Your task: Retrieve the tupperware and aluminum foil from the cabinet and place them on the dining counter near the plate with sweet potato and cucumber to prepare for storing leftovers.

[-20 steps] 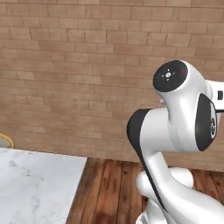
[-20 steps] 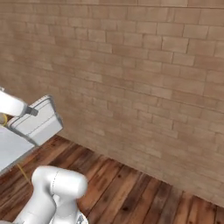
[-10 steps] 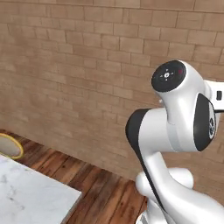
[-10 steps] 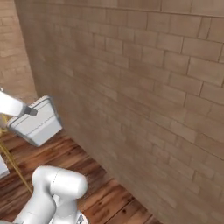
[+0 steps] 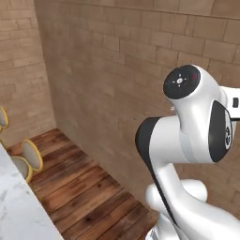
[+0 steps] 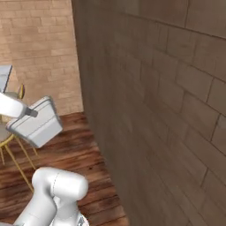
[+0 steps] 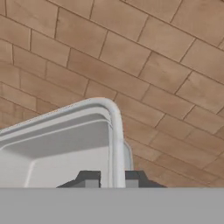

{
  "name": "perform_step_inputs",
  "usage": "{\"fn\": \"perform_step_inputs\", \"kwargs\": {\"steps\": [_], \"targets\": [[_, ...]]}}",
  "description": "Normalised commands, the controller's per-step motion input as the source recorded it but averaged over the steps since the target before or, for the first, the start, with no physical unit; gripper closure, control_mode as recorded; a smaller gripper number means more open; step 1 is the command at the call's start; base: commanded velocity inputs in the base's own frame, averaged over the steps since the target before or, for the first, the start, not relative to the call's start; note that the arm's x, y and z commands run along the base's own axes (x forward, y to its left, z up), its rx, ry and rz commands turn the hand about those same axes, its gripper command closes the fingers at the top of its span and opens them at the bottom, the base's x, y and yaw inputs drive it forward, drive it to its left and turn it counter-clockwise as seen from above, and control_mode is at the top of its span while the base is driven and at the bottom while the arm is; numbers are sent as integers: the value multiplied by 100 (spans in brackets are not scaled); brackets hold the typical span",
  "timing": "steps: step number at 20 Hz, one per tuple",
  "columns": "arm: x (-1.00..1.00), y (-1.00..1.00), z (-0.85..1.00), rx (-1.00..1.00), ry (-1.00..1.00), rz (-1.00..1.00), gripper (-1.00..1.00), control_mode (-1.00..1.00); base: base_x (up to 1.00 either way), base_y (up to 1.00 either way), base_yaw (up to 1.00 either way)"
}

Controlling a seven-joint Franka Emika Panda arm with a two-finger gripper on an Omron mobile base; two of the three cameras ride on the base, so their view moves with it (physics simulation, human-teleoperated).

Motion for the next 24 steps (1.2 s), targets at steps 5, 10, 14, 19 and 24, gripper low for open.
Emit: {"fn": "perform_step_inputs", "kwargs": {"steps": [5,10,14,19,24], "targets": [[0,0,0,0,0,0,100,100,100,-14,62],[0,0,0,0,0,0,100,100,100,-5,58],[0,0,0,0,0,0,100,100,100,-6,56],[0,0,0,0,0,0,100,100,100,-12,55],[0,0,0,0,0,0,100,100,100,-31,54]]}}
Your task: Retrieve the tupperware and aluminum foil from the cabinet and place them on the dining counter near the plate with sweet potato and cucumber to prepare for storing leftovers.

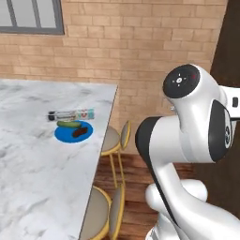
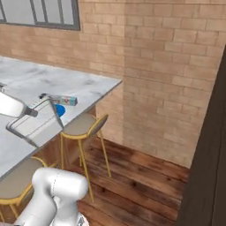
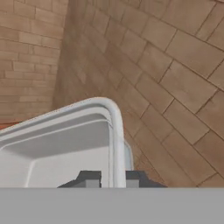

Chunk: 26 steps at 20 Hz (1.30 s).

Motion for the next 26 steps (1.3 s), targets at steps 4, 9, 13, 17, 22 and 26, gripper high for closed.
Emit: {"fn": "perform_step_inputs", "kwargs": {"steps": [4,9,13,17,22,26], "targets": [[0,0,0,0,0,0,100,100,100,-28,55],[0,0,0,0,0,0,100,100,100,-15,55],[0,0,0,0,0,0,100,100,100,0,57],[0,0,0,0,0,0,100,100,100,-1,61],[0,0,0,0,0,0,100,100,100,-7,61],[0,0,0,0,0,0,100,100,100,-5,62]]}}
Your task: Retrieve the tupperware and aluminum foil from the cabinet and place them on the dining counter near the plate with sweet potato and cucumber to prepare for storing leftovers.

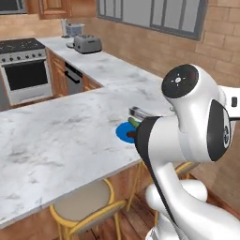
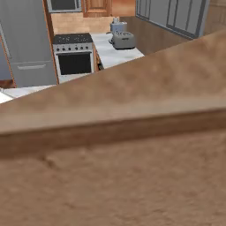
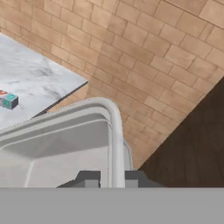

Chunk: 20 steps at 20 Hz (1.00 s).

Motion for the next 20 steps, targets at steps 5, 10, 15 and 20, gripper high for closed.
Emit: {"fn": "perform_step_inputs", "kwargs": {"steps": [5,10,15,20], "targets": [[0,0,0,0,0,0,100,100,100,-2,61],[0,0,0,0,0,0,100,100,100,0,56],[20,0,-10,0,-2,9,100,-100,80,0,39],[100,0,-56,0,-9,37,100,-100,0,0,0]]}}
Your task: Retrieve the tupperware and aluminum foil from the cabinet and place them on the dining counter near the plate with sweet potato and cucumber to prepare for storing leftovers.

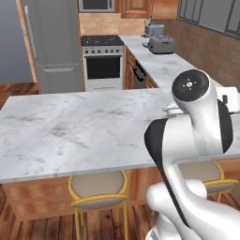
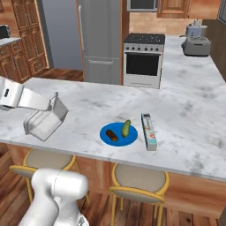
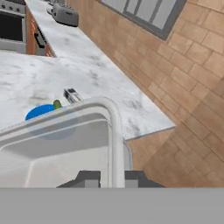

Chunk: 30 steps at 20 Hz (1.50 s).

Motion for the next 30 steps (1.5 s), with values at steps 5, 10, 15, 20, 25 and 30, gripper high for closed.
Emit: {"fn": "perform_step_inputs", "kwargs": {"steps": [5,10,15,20,25,30], "targets": [[100,8,-63,0,-8,17,100,-100,0,0,0],[85,39,-66,0,5,1,100,-100,0,0,0],[100,38,-63,4,18,0,100,-100,0,0,0],[99,5,-38,17,7,0,100,-100,0,0,0],[82,4,-39,6,0,0,100,-100,0,0,0],[78,13,-64,0,0,2,100,-100,0,0,0]]}}
